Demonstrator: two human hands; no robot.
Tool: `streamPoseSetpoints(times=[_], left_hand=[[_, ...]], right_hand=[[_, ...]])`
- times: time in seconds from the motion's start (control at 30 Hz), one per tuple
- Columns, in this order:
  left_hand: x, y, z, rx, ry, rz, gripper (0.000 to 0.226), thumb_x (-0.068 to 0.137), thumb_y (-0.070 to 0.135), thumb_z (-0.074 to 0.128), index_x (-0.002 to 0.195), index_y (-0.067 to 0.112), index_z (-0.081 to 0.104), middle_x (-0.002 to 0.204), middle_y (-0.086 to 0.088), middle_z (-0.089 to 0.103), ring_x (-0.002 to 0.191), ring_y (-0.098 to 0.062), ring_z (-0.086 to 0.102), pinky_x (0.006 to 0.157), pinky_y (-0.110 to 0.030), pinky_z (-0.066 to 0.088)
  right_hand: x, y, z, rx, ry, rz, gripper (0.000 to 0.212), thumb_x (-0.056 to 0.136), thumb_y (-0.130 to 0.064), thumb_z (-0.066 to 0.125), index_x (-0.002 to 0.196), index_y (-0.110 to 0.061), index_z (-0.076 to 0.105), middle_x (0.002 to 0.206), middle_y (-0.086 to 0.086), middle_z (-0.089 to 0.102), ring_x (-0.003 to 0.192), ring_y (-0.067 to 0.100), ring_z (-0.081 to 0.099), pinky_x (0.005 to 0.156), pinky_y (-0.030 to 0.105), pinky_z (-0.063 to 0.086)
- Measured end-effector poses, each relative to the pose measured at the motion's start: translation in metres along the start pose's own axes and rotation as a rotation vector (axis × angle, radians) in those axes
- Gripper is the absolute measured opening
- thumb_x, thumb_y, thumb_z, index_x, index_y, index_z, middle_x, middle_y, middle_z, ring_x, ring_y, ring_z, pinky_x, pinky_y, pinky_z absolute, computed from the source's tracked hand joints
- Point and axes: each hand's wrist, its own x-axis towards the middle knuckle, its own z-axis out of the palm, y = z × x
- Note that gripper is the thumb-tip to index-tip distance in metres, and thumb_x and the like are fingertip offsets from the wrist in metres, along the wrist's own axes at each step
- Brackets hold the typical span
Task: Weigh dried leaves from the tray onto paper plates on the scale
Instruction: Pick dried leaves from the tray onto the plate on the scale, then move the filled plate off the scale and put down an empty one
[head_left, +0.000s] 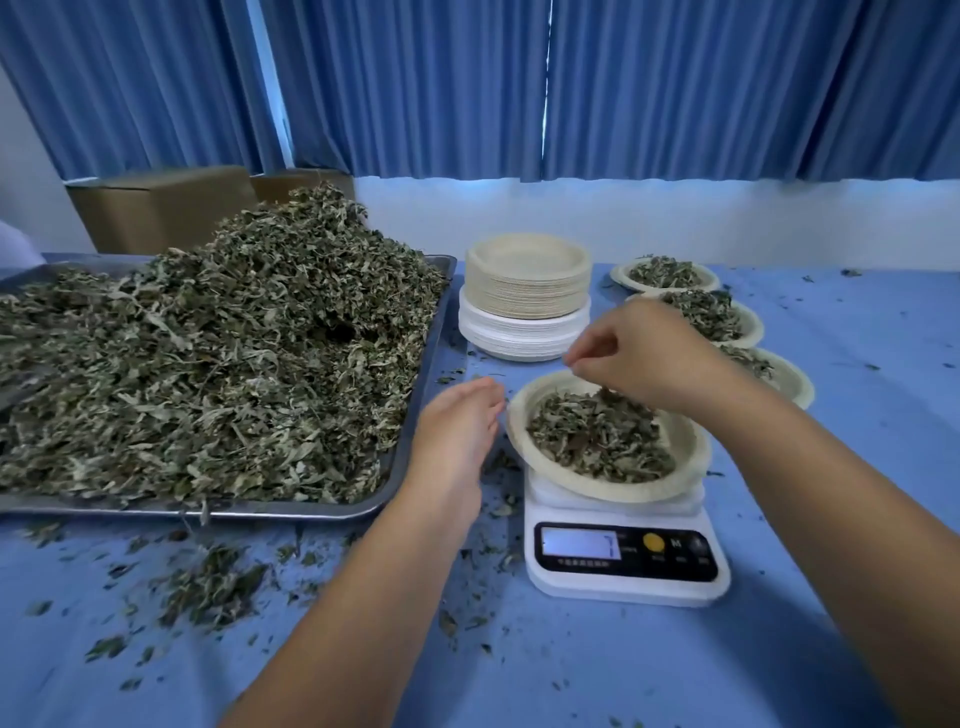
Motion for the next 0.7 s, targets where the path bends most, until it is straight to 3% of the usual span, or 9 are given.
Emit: streamPoseSetpoints(times=[0.13, 0.23, 0.3, 0.37, 0.47, 0.5, 0.6, 0.7], left_hand=[[-0.002, -0.007, -0.001, 0.321, 0.011, 0.069, 0.022, 0.086, 0.017, 0.064, 0.108, 0.021, 0.064, 0.115, 0.001, 0.065, 0.107, -0.017, 0.06, 0.099, -0.039, 0.046], [-0.002, -0.009, -0.003, 0.417, 0.031, 0.094, 0.019, 0.086, 0.022, 0.065, 0.104, 0.021, 0.067, 0.104, 0.005, 0.068, 0.098, -0.014, 0.063, 0.093, -0.035, 0.05], [-0.001, -0.009, -0.003, 0.448, 0.044, 0.109, 0.008, 0.086, 0.025, 0.064, 0.089, 0.021, 0.07, 0.084, 0.006, 0.071, 0.079, -0.011, 0.065, 0.078, -0.03, 0.053], [-0.001, -0.01, -0.003, 0.464, 0.048, 0.091, 0.014, 0.087, 0.025, 0.063, 0.076, 0.021, 0.07, 0.071, 0.003, 0.071, 0.062, -0.011, 0.062, 0.065, -0.029, 0.052], [0.0, -0.011, -0.004, 0.454, 0.045, 0.063, 0.018, 0.088, 0.024, 0.062, 0.075, 0.015, 0.07, 0.061, 0.001, 0.067, 0.053, -0.011, 0.056, 0.055, -0.026, 0.047], [0.0, -0.011, -0.004, 0.451, 0.05, 0.064, 0.019, 0.088, 0.024, 0.062, 0.075, 0.013, 0.069, 0.058, 0.001, 0.064, 0.05, -0.01, 0.054, 0.052, -0.025, 0.046], [0.0, -0.01, -0.003, 0.423, 0.069, 0.065, 0.018, 0.089, 0.022, 0.063, 0.076, 0.011, 0.069, 0.052, 0.002, 0.061, 0.043, -0.007, 0.051, 0.045, -0.021, 0.044], [-0.001, -0.009, 0.0, 0.362, 0.059, 0.064, 0.016, 0.089, 0.02, 0.063, 0.079, 0.01, 0.069, 0.054, 0.001, 0.064, 0.043, -0.007, 0.053, 0.044, -0.018, 0.046]], right_hand=[[-0.004, 0.034, -0.008, -0.031, -0.001, 0.121, 0.012, 0.085, -0.019, 0.068, 0.093, -0.018, 0.076, 0.071, -0.012, 0.057, 0.068, 0.007, 0.053, 0.067, 0.022, 0.037], [-0.006, 0.051, -0.013, 0.008, -0.082, 0.243, 0.017, 0.086, -0.027, 0.068, 0.095, -0.014, 0.075, 0.089, -0.003, 0.067, 0.079, 0.012, 0.058, 0.065, 0.027, 0.042], [-0.007, 0.059, -0.015, 0.052, -0.155, 0.298, 0.022, 0.087, -0.03, 0.067, 0.094, -0.011, 0.075, 0.089, 0.0, 0.069, 0.075, 0.017, 0.06, 0.063, 0.029, 0.044], [-0.008, 0.063, -0.016, 0.111, -0.182, 0.345, 0.024, 0.087, -0.027, 0.065, 0.095, -0.006, 0.073, 0.08, 0.006, 0.063, 0.066, 0.02, 0.051, 0.057, 0.027, 0.039], [-0.011, 0.069, -0.018, 0.136, -0.239, 0.396, 0.021, 0.084, -0.014, 0.057, 0.078, 0.005, 0.054, 0.074, 0.013, 0.046, 0.061, 0.021, 0.037, 0.05, 0.026, 0.031], [-0.012, 0.07, -0.018, 0.155, -0.276, 0.406, 0.017, 0.083, -0.011, 0.054, 0.074, 0.001, 0.046, 0.074, 0.013, 0.042, 0.061, 0.021, 0.036, 0.048, 0.026, 0.03], [-0.014, 0.075, -0.02, 0.231, -0.336, 0.436, 0.008, 0.086, -0.011, 0.054, 0.079, -0.009, 0.051, 0.073, 0.011, 0.047, 0.061, 0.022, 0.046, 0.045, 0.022, 0.039], [-0.012, 0.08, -0.021, 0.311, -0.322, 0.443, 0.017, 0.086, -0.009, 0.054, 0.07, -0.009, 0.051, 0.058, 0.006, 0.048, 0.051, 0.02, 0.044, 0.044, 0.02, 0.042]])
